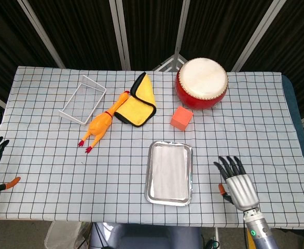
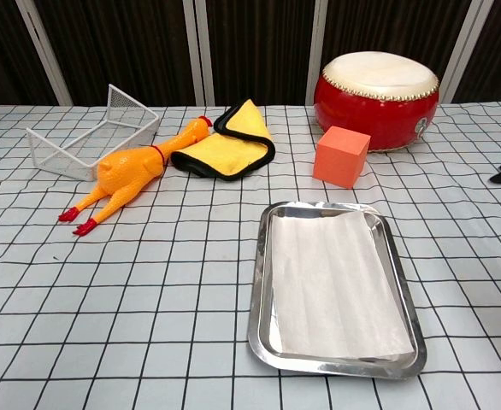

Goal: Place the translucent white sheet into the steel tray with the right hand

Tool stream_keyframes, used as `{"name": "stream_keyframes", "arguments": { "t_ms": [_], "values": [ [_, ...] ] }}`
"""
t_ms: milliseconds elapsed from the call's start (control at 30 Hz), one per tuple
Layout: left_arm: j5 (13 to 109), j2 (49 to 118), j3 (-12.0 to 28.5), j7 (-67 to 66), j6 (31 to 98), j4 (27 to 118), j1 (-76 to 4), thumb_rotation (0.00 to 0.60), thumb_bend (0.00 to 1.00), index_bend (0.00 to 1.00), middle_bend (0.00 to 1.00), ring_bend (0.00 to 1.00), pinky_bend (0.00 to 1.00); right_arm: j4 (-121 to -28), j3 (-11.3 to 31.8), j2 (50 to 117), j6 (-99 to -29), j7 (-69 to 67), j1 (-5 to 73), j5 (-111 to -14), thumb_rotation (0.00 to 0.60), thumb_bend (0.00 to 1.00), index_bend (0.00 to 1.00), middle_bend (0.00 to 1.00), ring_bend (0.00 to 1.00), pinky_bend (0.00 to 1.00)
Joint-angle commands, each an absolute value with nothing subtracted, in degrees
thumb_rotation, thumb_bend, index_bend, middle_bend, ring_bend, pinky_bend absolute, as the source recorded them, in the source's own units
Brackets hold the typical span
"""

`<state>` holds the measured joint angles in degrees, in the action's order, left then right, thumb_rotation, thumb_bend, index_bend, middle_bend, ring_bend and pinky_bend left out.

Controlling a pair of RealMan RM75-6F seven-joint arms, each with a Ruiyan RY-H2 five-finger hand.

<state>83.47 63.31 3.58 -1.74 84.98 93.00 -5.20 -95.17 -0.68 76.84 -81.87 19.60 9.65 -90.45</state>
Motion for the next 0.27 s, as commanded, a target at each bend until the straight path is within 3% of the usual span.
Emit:
{"name": "stream_keyframes", "arguments": {
  "t_ms": [33, 267],
  "values": [
    [83.8, 63.4, 3.5, -2.0, 85.1, 92.9, -5.2, 0.6, 0.0, 0.0, 0.0, 0.0, 0.0, -94.5, 1.3, 70.5, -87.9, 19.1, 6.1, -88.1, 0.6, 0.52, 0.03, 0.02, 0.0, 0.0],
    [84.5, 63.9, 3.2, -3.1, 85.8, 93.0, -5.0, 0.6, 0.0, 0.0, 0.0, 0.0, 0.0, -94.2, 1.7, 64.9, -90.7, 14.4, 2.1, -83.8, 0.6, 0.46, 0.0, 0.0, 0.0, 0.0]
  ]
}}
